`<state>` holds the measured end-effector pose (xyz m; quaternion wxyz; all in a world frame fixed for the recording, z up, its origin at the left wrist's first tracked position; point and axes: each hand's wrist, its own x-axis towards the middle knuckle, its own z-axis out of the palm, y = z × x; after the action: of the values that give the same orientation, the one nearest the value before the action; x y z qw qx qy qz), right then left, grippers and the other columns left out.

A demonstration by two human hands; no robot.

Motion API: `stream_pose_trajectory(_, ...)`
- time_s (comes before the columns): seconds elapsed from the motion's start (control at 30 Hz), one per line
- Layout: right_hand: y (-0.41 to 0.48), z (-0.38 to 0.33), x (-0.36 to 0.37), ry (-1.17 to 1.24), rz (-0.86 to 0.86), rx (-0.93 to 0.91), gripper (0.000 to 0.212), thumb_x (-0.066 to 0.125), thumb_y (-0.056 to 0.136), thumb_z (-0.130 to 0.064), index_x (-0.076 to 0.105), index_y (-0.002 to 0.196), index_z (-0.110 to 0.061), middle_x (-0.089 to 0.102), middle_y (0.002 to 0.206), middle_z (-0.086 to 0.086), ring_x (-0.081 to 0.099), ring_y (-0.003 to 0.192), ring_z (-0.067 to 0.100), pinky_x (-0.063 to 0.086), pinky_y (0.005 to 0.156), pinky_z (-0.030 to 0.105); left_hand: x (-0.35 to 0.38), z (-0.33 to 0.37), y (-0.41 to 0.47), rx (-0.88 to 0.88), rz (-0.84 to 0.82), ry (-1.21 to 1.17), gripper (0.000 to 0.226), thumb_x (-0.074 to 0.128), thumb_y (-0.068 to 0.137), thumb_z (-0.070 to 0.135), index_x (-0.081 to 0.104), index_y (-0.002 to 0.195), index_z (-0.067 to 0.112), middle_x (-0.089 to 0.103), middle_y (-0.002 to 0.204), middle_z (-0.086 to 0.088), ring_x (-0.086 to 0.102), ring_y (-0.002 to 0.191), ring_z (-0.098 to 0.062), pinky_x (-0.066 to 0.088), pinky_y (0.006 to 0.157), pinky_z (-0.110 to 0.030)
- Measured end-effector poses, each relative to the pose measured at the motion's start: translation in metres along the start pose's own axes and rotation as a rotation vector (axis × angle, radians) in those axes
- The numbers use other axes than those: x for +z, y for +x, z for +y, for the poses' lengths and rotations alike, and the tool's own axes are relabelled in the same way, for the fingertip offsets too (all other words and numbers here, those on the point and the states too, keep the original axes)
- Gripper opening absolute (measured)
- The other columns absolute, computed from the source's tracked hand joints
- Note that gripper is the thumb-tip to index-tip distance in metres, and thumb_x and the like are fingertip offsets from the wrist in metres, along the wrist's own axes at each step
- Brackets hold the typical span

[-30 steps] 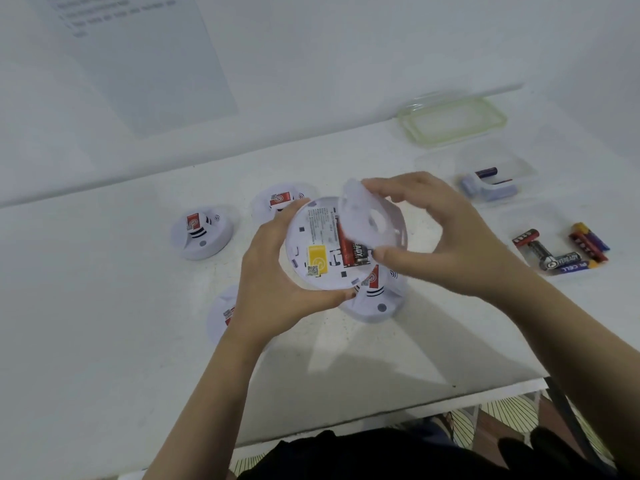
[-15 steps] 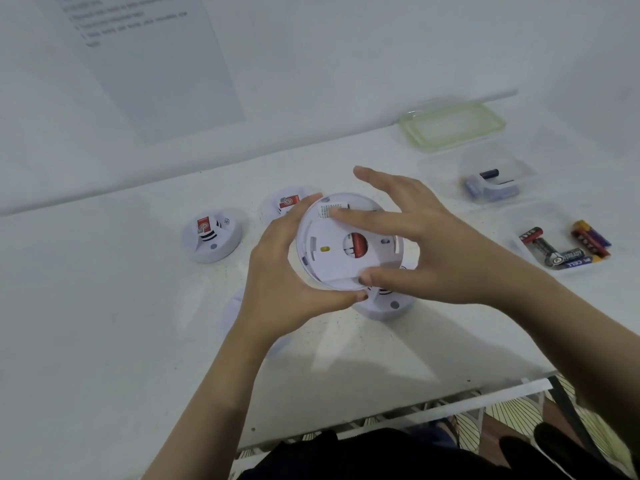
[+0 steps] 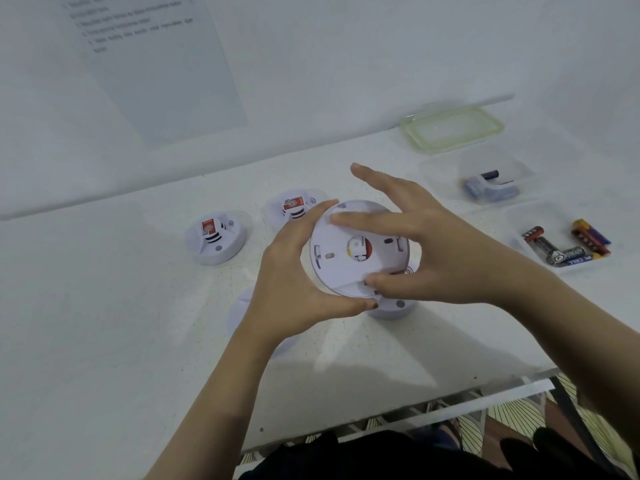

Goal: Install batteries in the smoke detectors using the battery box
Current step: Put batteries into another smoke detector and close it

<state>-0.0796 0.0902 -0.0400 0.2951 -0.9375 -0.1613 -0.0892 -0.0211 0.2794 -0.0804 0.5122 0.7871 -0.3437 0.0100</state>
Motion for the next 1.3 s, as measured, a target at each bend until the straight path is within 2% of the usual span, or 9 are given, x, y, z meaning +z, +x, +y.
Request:
stream_pose_trajectory(0.2,-0.001,0.002,0.003,0.024,-0.022,0.030,0.066,0.067,0.073,-0.040,0.046,0.135,-0.042,0.014,0.158,-0.001,0.016,0.144,0.015,0.021,0.114,0.036,-0.002,0.000,-0.002,-0.007,0.021,0.018,0.097,0.085,0.046,0.048,0.048,0.134,0.032,0.058,0.130,0.017,0.053,0.124,-0.005,0.049,0.100,-0.031)
stream_pose_trajectory(0.27,0.000,0.002,0.003,0.095,-0.036,0.052,0.065,0.067,0.072,-0.038,0.045,0.133,-0.046,0.016,0.157,-0.003,0.016,0.144,0.009,0.024,0.112,0.028,-0.002,-0.001,-0.002,-0.012,0.027,0.028,0.097,0.085,0.046,0.049,0.047,0.134,0.033,0.058,0.130,0.017,0.052,0.124,-0.005,0.049,0.100,-0.035)
stream_pose_trajectory(0.37,0.000,0.000,0.004,0.174,-0.059,0.088,0.066,0.066,0.072,-0.036,0.041,0.131,-0.050,0.026,0.154,-0.003,0.013,0.142,-0.002,0.023,0.101,0.002,-0.004,-0.001,-0.002,-0.012,0.030,0.032,0.099,0.085,0.046,0.049,0.048,0.135,0.029,0.058,0.131,0.013,0.053,0.125,-0.010,0.049,0.099,-0.042)
stream_pose_trajectory(0.47,-0.001,-0.001,0.005,0.165,-0.047,0.088,0.066,0.068,0.073,-0.035,0.040,0.131,-0.051,0.032,0.151,-0.003,0.013,0.141,-0.003,0.021,0.098,-0.001,-0.005,-0.001,-0.002,0.003,0.035,0.048,0.099,0.085,0.047,0.050,0.048,0.136,0.026,0.057,0.132,0.012,0.052,0.126,-0.013,0.049,0.099,-0.044)
stream_pose_trajectory(0.67,-0.003,-0.005,0.011,0.192,0.100,0.084,0.063,0.073,0.073,-0.034,0.048,0.130,-0.045,0.045,0.142,-0.008,0.027,0.137,-0.003,0.030,0.103,0.010,-0.009,-0.001,-0.001,0.041,0.060,0.074,0.099,0.086,0.049,0.047,0.050,0.136,0.016,0.056,0.136,0.007,0.051,0.128,-0.017,0.046,0.101,-0.045)
stream_pose_trajectory(0.8,-0.005,-0.008,0.013,0.225,0.226,0.057,0.062,0.079,0.067,-0.035,0.059,0.125,-0.031,0.056,0.130,-0.012,0.045,0.125,-0.002,0.044,0.094,0.014,-0.010,0.002,-0.001,0.053,0.066,0.069,0.099,0.086,0.048,0.046,0.050,0.135,0.019,0.057,0.134,0.006,0.051,0.127,-0.019,0.046,0.101,-0.045)
stream_pose_trajectory(0.97,-0.009,-0.009,0.011,0.110,0.248,0.048,0.067,0.072,0.068,-0.053,0.056,0.127,-0.027,0.056,0.134,-0.004,0.046,0.128,0.004,0.052,0.090,0.030,-0.012,0.008,0.001,0.084,0.070,0.059,0.094,0.085,0.045,0.045,0.049,0.131,0.031,0.057,0.130,0.015,0.052,0.125,-0.015,0.046,0.100,-0.043)
stream_pose_trajectory(1.17,-0.009,-0.012,0.009,-0.123,0.279,0.022,0.074,0.062,0.066,-0.064,0.057,0.120,-0.013,0.063,0.125,0.003,0.067,0.093,0.018,0.057,0.069,0.037,-0.012,0.007,0.001,0.142,0.071,0.120,0.091,0.082,0.047,0.048,0.047,0.130,0.035,0.049,0.123,0.035,0.050,0.119,0.001,0.042,0.101,-0.027)
stream_pose_trajectory(1.3,-0.007,-0.013,0.010,-0.129,0.321,-0.005,0.072,0.064,0.063,-0.059,0.060,0.112,-0.007,0.069,0.102,0.003,0.067,0.078,0.024,0.055,0.058,0.040,-0.009,0.006,0.000,0.170,0.088,0.133,0.090,0.082,0.047,0.049,0.055,0.128,0.019,0.054,0.126,0.020,0.051,0.117,-0.003,0.042,0.100,-0.025)
